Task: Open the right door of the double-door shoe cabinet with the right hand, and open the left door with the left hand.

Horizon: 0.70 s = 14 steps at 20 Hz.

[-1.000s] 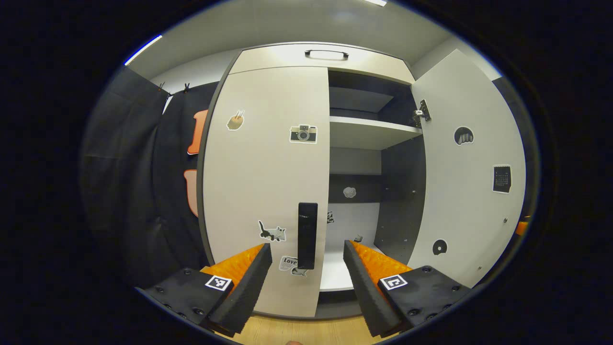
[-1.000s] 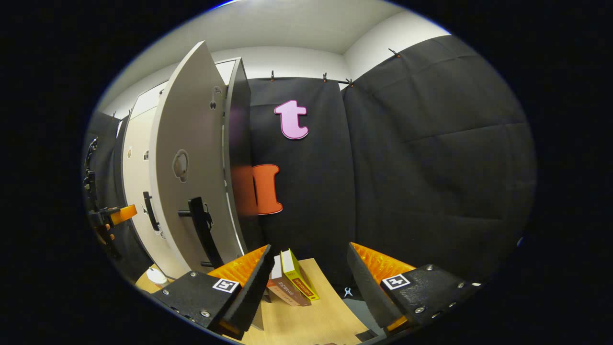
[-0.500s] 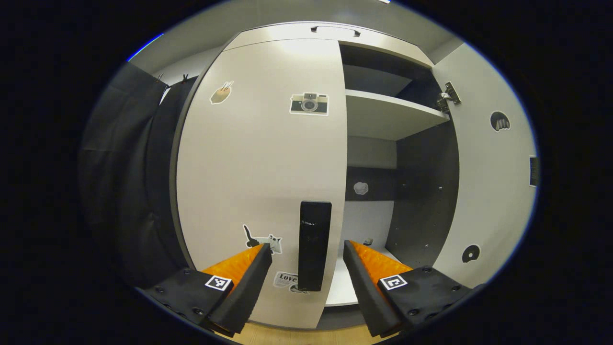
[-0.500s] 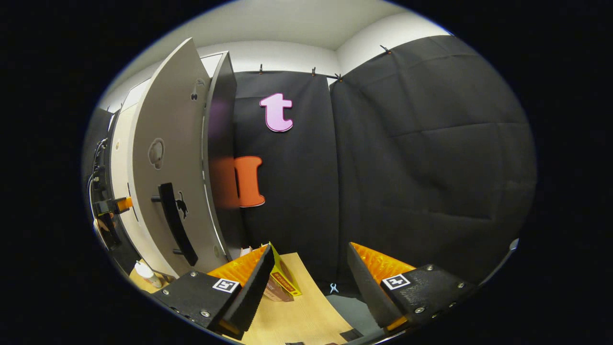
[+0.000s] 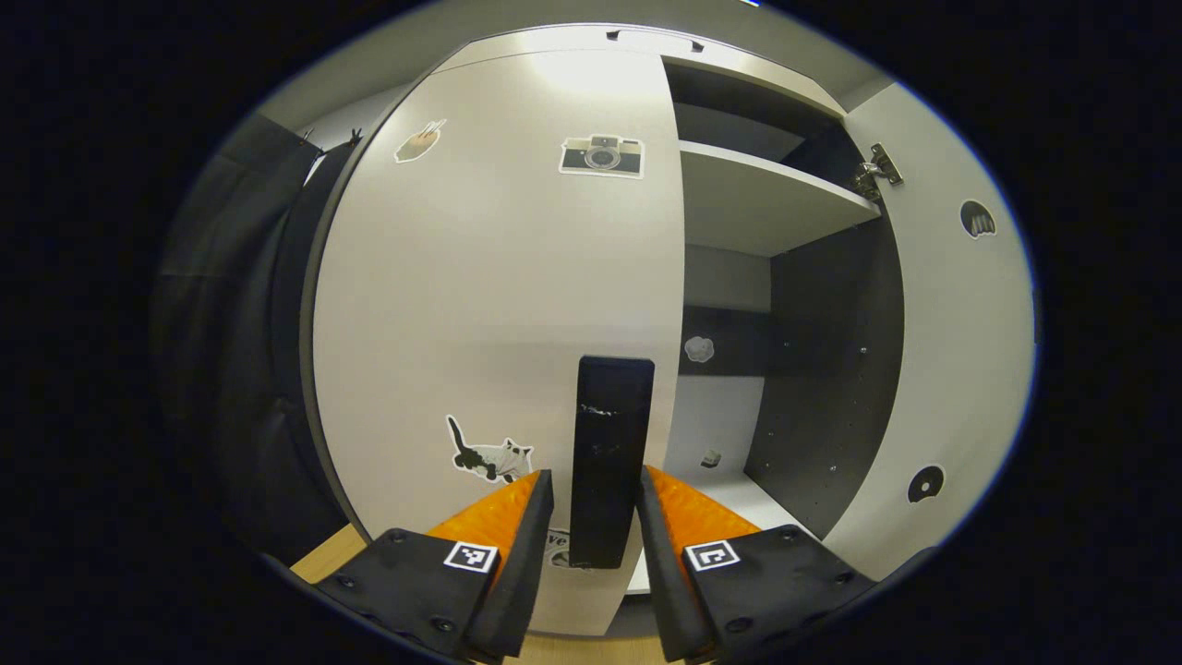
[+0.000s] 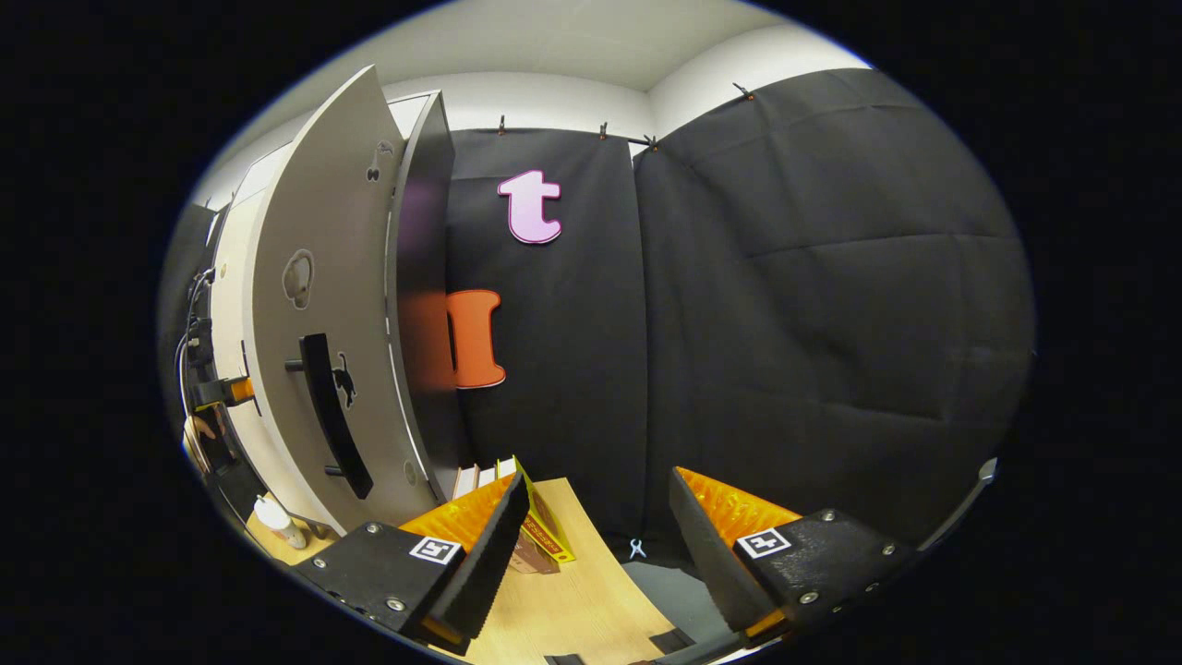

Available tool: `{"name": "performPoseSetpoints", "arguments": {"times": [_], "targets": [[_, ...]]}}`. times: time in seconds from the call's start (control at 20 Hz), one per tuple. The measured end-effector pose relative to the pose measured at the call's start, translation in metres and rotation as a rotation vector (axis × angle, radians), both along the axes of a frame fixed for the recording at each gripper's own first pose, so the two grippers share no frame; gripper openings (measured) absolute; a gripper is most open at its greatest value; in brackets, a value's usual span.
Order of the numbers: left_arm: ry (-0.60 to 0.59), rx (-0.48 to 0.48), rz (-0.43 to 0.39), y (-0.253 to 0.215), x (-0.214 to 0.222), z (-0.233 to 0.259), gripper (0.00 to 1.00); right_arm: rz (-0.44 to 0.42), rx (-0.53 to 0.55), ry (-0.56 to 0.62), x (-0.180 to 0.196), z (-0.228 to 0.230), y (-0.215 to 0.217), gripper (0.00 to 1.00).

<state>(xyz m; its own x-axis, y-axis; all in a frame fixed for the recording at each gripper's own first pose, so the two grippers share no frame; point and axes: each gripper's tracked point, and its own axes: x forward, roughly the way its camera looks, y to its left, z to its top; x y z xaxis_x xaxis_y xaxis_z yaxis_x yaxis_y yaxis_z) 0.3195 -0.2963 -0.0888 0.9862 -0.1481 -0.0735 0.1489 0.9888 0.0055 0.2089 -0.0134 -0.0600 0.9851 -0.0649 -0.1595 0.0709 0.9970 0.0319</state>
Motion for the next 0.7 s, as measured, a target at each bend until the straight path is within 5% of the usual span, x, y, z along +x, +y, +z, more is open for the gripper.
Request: {"name": "performPoseSetpoints", "arguments": {"times": [0.1,0.25,0.5,0.7], "targets": [[-0.002,0.016,-0.001,0.0,-0.003,0.0,0.41,0.005,0.002,-0.004,0.0,0.001,0.002,0.93],[0.022,0.07,0.029,0.0,-0.001,-0.002,0.38,0.006,0.004,-0.006,-0.002,0.001,0.003,0.93],[0.042,0.032,-0.002,0.002,-0.007,-0.003,0.19,0.01,0.025,-0.018,-0.004,0.005,0.008,0.93],[0.031,0.025,-0.035,0.004,-0.014,-0.003,0.14,0.024,0.033,-0.036,-0.007,0.009,0.016,0.93]]}}
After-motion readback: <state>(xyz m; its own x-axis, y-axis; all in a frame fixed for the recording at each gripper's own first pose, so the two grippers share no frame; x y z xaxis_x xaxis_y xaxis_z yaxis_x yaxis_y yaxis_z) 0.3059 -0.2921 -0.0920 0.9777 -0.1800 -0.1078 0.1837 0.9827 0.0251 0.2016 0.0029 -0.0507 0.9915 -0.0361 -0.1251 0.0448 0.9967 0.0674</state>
